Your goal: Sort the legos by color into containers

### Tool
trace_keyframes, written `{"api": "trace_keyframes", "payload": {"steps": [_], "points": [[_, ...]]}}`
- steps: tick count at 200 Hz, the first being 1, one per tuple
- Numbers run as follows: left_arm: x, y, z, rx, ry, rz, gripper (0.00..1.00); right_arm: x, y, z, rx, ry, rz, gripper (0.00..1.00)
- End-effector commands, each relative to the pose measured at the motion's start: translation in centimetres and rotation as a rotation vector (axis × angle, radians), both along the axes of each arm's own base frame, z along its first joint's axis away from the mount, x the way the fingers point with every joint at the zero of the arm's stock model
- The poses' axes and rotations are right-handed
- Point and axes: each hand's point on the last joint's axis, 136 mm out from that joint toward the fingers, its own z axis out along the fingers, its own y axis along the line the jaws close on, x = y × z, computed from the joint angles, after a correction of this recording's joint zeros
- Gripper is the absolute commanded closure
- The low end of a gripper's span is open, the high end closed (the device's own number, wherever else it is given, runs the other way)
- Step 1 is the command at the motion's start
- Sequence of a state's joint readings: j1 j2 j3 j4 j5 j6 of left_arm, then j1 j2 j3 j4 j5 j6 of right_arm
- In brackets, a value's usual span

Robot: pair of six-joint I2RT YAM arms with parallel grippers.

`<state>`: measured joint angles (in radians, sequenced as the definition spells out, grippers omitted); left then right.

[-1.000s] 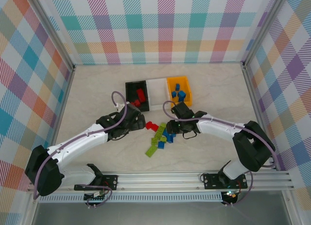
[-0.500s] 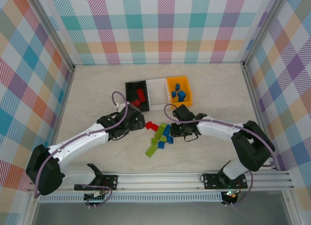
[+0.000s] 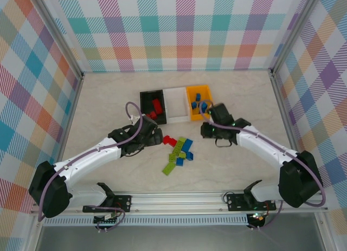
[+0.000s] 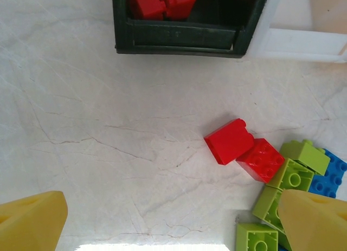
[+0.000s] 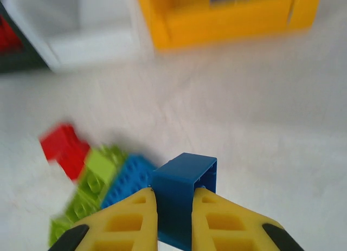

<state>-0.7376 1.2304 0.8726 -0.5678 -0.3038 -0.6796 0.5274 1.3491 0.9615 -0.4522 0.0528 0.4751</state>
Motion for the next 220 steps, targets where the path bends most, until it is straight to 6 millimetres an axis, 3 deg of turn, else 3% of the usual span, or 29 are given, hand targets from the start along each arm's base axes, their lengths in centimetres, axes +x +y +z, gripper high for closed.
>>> {"api": "trace_keyframes", "payload": {"steps": [1, 18, 46, 77, 90, 106, 122, 147, 177, 220], "points": [[-0.3, -0.6, -0.4, -0.014, 0.012, -0.038, 0.00, 4.6, -0.2, 3.0, -0.004, -0.092, -0.019, 0.84], [-0.6, -0.4, -0.6, -0.005, 0.019, -0.039, 0.00, 8.9, 0.2, 3.7, 0.008, -0.112, -0.046, 0.83], [-1.0, -0.6, -0.4, -0.012, 0.026, -0.064, 0.00, 15.0, 0.6, 2.0, -0.012, -0.080, -0.093, 0.83], [-1.4, -0.5, -0.8, -0.005, 0.042, -0.082, 0.00, 18.5, 1.3, -0.1, -0.026, -0.044, -0.119, 0.80], [-1.5, -0.6, -1.0, -0.006, 0.049, -0.087, 0.00, 19.1, 1.5, -0.5, -0.023, -0.027, -0.120, 0.67], [-1.5, -0.9, -1.4, -0.010, 0.058, -0.095, 0.00, 19.1, 1.7, 0.2, -0.009, -0.035, -0.112, 0.45], [-1.2, -1.5, -1.8, -0.017, 0.072, -0.102, 0.03, 18.3, 1.7, 1.8, 0.011, -0.072, -0.101, 0.37], [0.2, -3.4, -2.4, -0.025, 0.106, -0.111, 0.05, 15.9, 1.8, 4.0, 0.054, -0.122, -0.076, 0.36], [2.5, -5.4, -3.7, 0.014, 0.165, -0.072, 0.05, 12.4, 1.4, 4.3, 0.064, -0.148, -0.059, 0.36], [4.7, -5.4, -4.9, 0.142, 0.186, 0.056, 0.07, 9.2, -0.3, 4.3, 0.071, -0.181, -0.079, 0.36]]}}
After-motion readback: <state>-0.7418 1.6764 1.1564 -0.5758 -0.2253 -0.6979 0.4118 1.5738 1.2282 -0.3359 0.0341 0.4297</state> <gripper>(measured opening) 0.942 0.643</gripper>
